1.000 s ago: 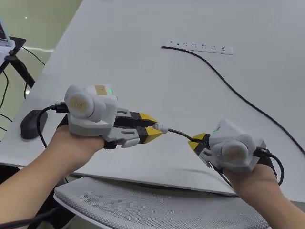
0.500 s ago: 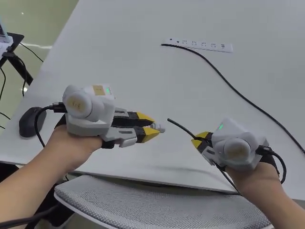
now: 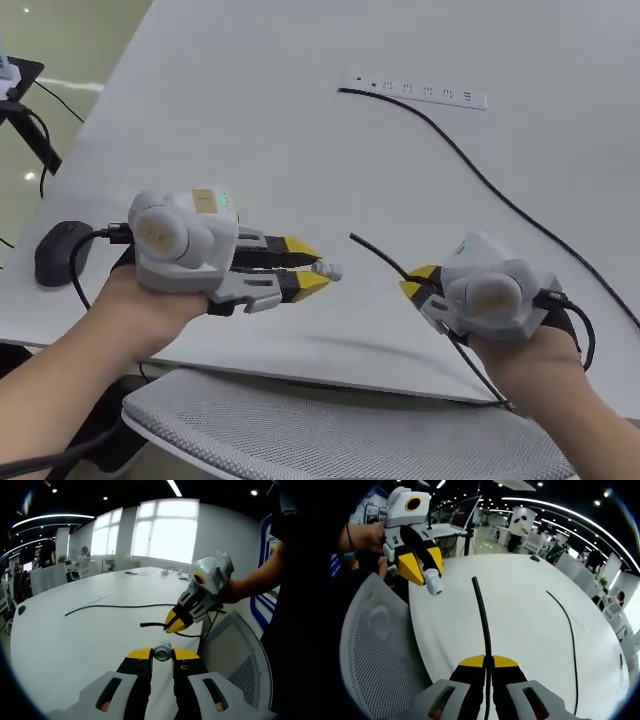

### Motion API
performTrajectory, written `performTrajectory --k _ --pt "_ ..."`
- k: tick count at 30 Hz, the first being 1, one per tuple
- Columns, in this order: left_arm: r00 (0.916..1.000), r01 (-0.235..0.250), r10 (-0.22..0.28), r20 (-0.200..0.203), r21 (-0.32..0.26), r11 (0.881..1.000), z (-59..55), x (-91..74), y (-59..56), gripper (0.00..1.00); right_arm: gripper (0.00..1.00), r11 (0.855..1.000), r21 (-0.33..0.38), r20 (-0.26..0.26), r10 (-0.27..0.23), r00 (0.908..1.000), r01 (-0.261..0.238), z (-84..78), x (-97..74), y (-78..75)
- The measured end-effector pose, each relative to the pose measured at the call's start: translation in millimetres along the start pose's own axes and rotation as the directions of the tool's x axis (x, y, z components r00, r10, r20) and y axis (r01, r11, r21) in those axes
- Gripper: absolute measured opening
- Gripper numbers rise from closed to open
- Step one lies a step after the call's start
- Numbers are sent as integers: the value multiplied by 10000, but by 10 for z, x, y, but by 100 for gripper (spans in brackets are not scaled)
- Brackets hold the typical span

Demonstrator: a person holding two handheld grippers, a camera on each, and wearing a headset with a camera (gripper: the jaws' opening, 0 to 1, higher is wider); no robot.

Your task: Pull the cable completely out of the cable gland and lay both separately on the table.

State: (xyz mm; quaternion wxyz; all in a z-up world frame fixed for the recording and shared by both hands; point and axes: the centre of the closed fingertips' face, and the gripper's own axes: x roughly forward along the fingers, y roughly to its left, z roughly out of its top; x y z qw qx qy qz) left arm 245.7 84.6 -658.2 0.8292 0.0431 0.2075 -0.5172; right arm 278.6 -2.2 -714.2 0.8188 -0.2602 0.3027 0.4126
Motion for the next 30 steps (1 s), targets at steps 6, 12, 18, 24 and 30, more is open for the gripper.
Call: performTrajectory --k 6,12,18,24,30 --pt "9999 106 -106 128 -23 9999 -128 -76 100 15 0 10000 50 -163 -9 9999 9 165 116 16" --pt "9996 198 -194 202 -193 9996 -254 -136 131 15 0 9999 154 -125 64 9999 -62 416 271 32" --pt "9995 245 -239 188 -312 9992 -369 -176 182 15 0 9999 -41 -66 132 9999 -132 661 447 63" --pt "9995 285 -280 108 -492 9984 -545 -188 215 15 0 9988 -408 -133 256 9996 -261 817 653 103" --pt "9994 351 -351 19 -726 9967 -693 -204 222 15 0 9976 -610 -248 315 9992 -329 910 847 111"
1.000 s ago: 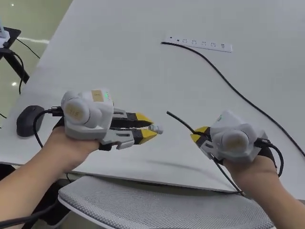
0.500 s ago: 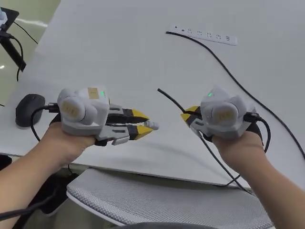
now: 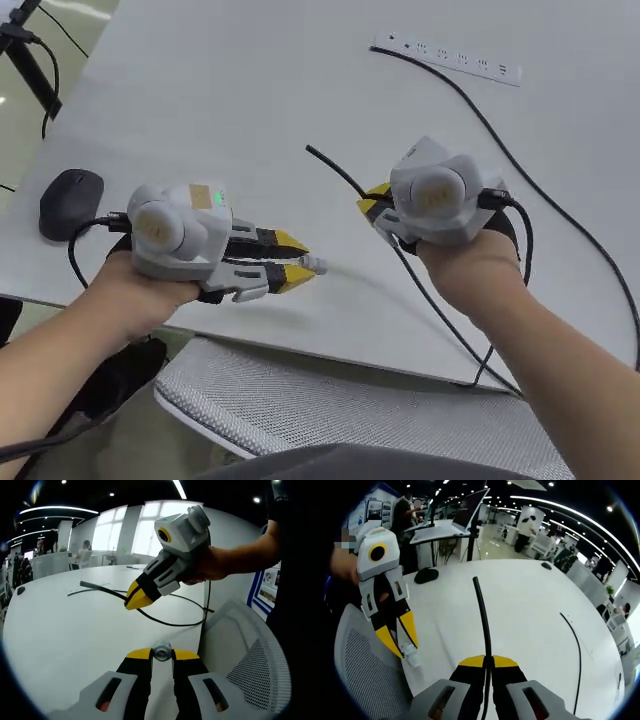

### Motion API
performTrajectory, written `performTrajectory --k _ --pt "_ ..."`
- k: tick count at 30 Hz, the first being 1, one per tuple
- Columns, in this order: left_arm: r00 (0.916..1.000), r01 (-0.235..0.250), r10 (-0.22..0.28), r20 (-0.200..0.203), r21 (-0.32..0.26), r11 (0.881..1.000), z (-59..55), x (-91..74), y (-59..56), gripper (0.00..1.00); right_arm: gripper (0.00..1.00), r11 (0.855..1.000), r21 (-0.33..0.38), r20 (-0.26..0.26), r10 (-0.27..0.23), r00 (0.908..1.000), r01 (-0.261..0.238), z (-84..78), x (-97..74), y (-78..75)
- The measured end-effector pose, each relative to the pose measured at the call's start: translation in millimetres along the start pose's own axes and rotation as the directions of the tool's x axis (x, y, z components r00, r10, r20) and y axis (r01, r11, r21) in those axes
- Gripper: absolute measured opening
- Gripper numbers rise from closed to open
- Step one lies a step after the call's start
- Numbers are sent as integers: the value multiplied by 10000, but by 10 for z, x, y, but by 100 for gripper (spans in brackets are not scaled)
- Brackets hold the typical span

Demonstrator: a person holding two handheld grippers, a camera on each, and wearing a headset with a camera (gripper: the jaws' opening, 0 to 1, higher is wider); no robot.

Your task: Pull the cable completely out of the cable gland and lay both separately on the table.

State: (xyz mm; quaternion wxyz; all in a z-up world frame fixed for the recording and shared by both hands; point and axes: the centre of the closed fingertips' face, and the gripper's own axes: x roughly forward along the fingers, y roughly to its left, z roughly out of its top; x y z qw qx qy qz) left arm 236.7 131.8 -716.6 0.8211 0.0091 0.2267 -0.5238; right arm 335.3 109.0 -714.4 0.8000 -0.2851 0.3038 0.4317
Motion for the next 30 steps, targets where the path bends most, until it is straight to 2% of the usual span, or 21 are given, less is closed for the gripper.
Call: performTrajectory --k 9,14,20,23,30 --pt "9999 -8 5 -102 -314 9995 -181 8 132 15 0 9989 -417 -72 208 9998 -211 194 232 -7" --pt "9999 -73 66 -129 -514 9986 -272 18 208 15 0 9958 -752 -206 515 9985 -529 283 387 59" --pt "9998 -115 106 -148 -627 9980 -353 15 290 15 0 9848 -1422 -454 944 9945 -1000 374 610 188" --pt "9996 -227 213 -191 -758 9969 -424 -4 369 15 0 9755 -1771 -564 1227 9908 -1308 432 770 266" --pt "9988 -439 416 -247 -1020 9938 -547 -66 512 15 0 9546 -2252 -980 1769 9793 -1949 423 1075 423"
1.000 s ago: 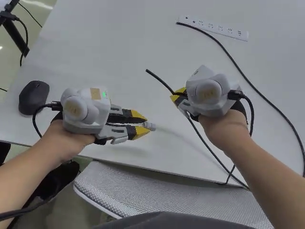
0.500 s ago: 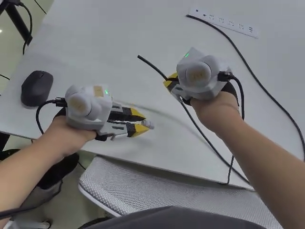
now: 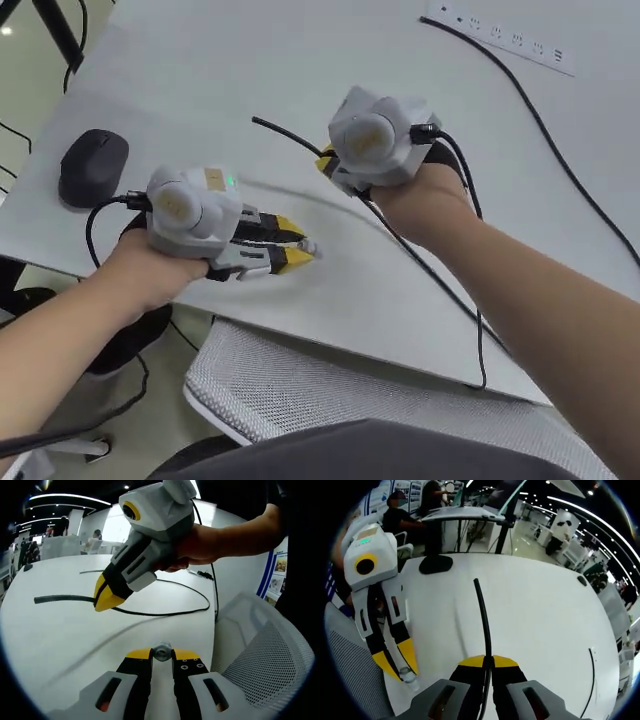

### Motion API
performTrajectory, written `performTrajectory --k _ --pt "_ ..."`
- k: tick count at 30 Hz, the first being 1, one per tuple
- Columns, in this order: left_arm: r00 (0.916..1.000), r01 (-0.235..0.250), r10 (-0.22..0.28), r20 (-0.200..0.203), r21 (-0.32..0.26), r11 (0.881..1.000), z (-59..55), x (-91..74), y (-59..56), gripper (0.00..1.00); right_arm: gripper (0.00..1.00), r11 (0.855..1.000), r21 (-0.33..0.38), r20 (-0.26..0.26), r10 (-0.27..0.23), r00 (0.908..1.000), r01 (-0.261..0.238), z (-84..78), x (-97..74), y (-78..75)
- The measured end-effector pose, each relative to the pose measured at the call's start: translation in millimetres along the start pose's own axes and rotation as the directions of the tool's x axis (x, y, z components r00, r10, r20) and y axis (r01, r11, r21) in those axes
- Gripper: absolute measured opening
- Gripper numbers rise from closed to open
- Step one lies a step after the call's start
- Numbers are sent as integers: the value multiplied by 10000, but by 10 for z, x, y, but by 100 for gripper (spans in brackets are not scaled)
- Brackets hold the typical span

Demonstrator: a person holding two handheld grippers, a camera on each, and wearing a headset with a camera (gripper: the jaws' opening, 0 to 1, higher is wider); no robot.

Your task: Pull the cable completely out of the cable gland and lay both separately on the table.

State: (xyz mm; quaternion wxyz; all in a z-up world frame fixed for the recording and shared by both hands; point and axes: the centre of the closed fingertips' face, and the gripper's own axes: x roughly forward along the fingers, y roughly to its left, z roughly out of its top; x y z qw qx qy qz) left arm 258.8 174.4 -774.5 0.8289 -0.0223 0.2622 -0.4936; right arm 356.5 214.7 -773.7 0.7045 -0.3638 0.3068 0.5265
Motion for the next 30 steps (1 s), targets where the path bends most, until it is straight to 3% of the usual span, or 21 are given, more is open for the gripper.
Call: performTrajectory --k 12,24,27,30 --pt "9979 -642 647 79 -514 9966 -168 -25 234 15 0 9951 -474 -330 851 9958 -867 -58 275 179" --pt "9964 -823 835 142 -705 9941 -186 9 280 15 0 9903 -289 -302 1354 9903 -1363 -116 381 258" --pt "9960 -889 884 -134 -385 9953 -243 30 290 15 0 9899 -363 -345 1360 9901 -1372 -123 402 264" --pt "9955 -945 945 -22 -499 9943 -235 19 316 15 0 9894 -292 -351 1409 9894 -1420 -134 420 272"
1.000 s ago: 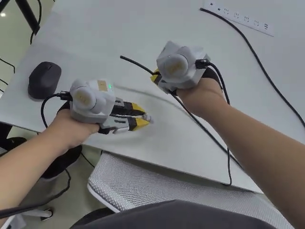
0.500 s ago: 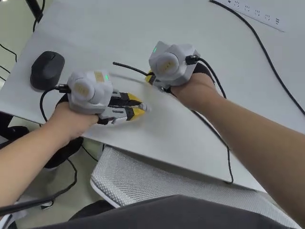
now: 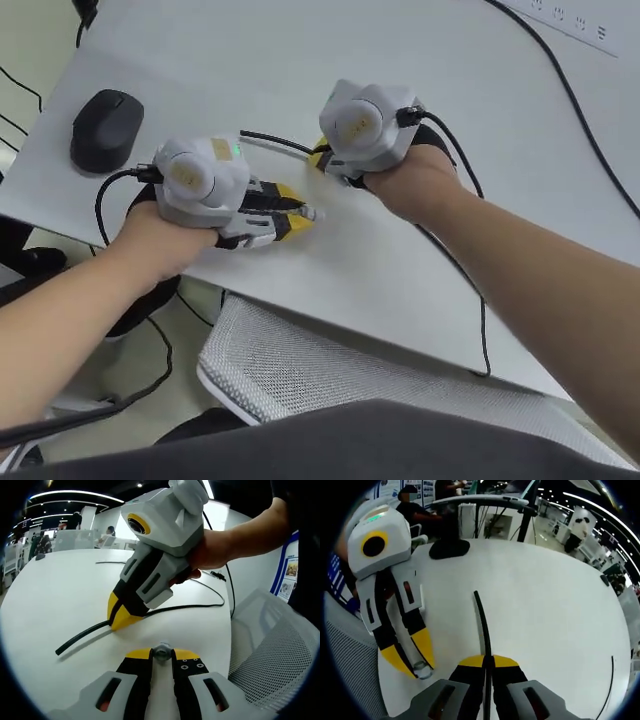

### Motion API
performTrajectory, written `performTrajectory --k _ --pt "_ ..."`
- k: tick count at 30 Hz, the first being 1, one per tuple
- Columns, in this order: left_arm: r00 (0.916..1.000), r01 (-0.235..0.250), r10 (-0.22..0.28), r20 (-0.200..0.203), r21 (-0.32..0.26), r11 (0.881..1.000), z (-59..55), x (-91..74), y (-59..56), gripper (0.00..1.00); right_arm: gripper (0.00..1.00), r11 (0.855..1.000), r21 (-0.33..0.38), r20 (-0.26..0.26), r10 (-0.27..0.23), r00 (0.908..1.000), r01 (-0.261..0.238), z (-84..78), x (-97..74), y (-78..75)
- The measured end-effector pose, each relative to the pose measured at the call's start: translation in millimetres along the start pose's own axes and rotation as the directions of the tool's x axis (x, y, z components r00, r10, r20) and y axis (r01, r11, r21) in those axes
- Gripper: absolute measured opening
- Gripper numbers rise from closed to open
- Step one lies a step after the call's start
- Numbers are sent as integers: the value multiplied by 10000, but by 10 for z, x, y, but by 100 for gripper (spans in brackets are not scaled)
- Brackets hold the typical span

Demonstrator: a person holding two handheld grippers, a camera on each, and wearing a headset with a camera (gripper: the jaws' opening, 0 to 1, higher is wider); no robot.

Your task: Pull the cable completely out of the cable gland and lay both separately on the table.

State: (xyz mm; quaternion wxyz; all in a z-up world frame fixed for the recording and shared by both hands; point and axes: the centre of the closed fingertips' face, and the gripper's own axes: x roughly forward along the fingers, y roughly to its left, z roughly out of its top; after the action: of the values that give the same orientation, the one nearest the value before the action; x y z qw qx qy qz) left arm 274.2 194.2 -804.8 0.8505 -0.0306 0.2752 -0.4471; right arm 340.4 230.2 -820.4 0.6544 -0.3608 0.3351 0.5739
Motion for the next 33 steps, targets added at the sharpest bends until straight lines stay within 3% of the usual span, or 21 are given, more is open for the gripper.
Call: performTrajectory --k 20,33 --pt "9995 38 -29 -318 292 9996 -57 5 52 16 0 9999 108 -51 44 10000 -44 17 24 -24" --pt "9991 109 -97 -419 295 9995 -70 -3 75 17 8 9997 204 -73 -135 9999 136 37 21 -58"
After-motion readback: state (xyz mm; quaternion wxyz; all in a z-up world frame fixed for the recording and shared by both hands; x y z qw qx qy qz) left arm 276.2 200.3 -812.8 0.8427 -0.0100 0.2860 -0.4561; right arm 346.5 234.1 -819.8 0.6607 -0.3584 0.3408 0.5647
